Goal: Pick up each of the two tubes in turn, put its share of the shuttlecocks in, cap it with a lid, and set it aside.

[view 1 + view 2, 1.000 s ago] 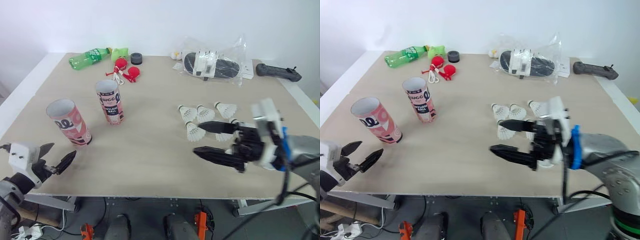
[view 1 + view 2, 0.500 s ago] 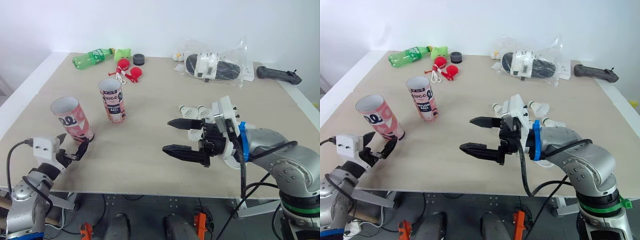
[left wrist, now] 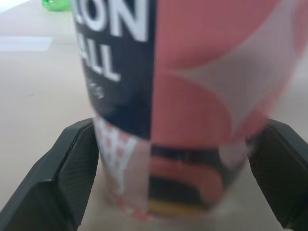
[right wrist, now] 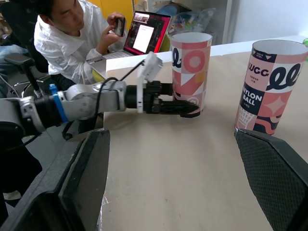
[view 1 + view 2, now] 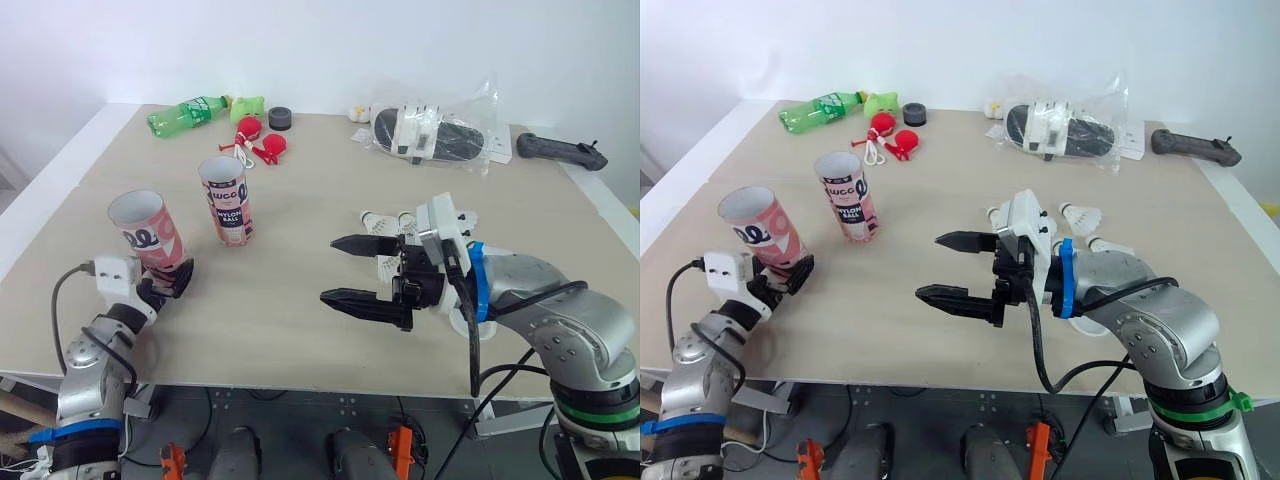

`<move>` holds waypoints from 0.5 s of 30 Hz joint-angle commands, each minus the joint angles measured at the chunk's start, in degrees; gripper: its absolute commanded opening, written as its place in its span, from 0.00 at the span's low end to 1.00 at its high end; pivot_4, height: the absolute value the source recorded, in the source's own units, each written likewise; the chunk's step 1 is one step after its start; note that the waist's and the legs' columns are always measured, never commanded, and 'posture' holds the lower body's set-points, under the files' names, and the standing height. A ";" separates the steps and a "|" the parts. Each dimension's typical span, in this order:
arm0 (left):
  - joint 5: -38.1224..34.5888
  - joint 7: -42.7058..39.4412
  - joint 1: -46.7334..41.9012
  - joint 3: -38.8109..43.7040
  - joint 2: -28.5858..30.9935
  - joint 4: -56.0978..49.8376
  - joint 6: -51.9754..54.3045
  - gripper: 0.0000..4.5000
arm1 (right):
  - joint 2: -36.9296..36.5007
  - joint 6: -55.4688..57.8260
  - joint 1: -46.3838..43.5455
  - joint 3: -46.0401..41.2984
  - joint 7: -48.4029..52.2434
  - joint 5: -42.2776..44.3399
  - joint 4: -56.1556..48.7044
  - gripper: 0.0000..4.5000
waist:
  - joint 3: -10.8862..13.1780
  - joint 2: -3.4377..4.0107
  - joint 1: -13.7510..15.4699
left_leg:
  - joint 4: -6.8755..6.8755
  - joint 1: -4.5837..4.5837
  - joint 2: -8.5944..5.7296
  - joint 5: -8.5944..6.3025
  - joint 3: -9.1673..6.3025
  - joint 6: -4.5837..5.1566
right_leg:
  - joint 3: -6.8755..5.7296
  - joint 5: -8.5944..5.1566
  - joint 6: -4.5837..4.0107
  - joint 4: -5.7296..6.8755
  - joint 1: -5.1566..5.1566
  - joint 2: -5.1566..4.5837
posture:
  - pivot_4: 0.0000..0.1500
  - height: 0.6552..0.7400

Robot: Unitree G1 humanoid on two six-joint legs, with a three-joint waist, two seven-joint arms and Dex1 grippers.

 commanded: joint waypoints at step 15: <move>2.68 -1.24 -5.69 -2.21 1.42 9.08 -7.59 0.67 | -0.01 -0.06 -0.09 -0.49 -0.46 0.03 -1.87 1.00 | 0.00 0.00 -0.01 | 0.00 -0.01 0.00 0.00 -0.01 0.00 | 0.00 0.00 0.01 0.00 0.00 0.00 | 1.00 1.00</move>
